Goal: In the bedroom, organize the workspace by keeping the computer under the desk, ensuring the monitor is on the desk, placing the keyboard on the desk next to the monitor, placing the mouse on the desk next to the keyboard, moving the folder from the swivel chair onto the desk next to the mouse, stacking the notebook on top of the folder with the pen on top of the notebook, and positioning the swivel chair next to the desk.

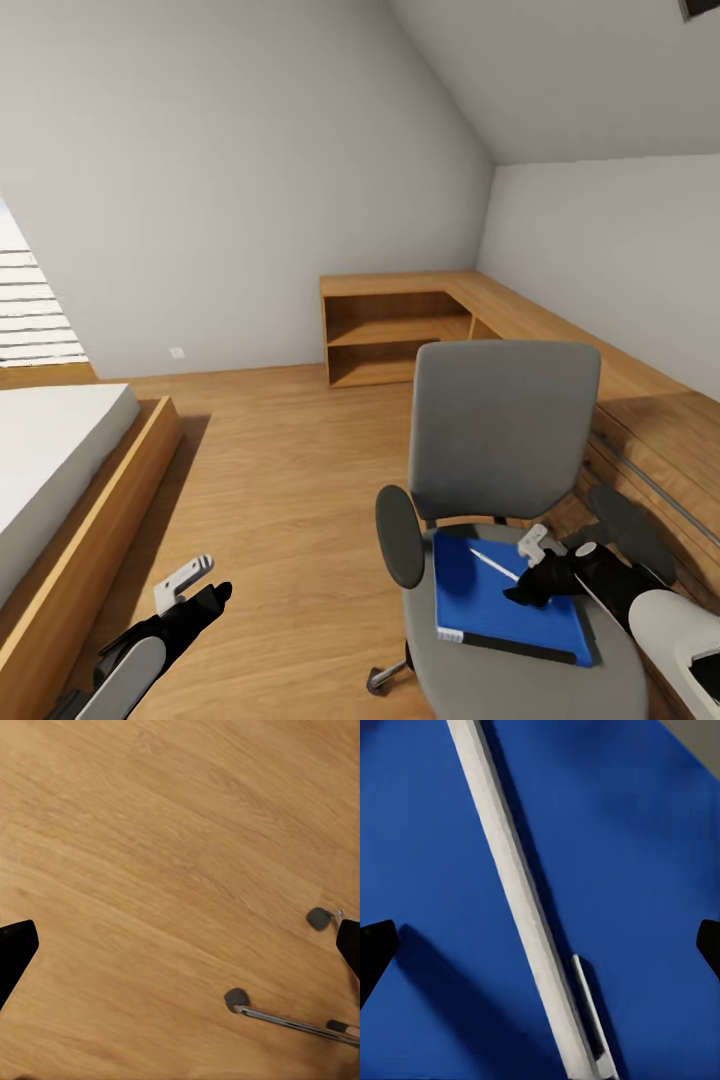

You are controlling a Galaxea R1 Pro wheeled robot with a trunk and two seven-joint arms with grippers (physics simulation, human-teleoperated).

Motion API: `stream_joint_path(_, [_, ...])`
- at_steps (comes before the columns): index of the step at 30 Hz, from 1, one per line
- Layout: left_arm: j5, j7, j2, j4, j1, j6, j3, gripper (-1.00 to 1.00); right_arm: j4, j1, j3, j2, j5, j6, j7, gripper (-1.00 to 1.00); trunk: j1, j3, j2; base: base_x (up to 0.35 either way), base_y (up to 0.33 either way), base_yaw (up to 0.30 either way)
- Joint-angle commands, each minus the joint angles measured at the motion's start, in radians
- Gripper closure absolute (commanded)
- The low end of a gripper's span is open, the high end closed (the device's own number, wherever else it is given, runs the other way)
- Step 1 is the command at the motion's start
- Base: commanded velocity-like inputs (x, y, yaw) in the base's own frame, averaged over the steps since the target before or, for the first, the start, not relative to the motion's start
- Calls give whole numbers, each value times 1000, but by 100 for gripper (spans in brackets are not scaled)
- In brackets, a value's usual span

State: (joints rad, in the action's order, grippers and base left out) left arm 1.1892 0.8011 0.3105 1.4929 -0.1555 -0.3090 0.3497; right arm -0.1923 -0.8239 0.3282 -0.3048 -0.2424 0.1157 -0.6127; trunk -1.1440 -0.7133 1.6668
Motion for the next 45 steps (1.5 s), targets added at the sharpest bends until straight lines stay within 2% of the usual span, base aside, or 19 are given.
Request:
stream_joint_path(1, [4,7,1,1,-1,-2,2,-100,-2,0,5,1,-9,7,-5,-100,0,-1,1,0,0,0])
stream_joint_path(5, [4,7,0,1,-1,-2,2,-100,1,0,9,0,-9,7,-5,-100,0,-1,1,0,0,0])
stream_joint_path(8, [4,7,0,1,-1,-2,2,-100,2,0,9,0,-9,7,-5,-100,-12,-10,22,0,0,0])
stream_joint_path(24, [6,7,-1,0,-1,-2,2,-100,2,0,14,1,-8,5,-5,-100,-12,-10,22,0,0,0])
stream_joint_path(25, [6,7,-1,0,-1,-2,2,-100,2,0,14,1,-8,5,-4,100,-12,-10,22,0,0,0])
stream_joint_path(45, [6,7,-1,-4,-1,-2,2,-100,2,0,16,4,-8,5,-4,100,-12,-10,22,0,0,0])
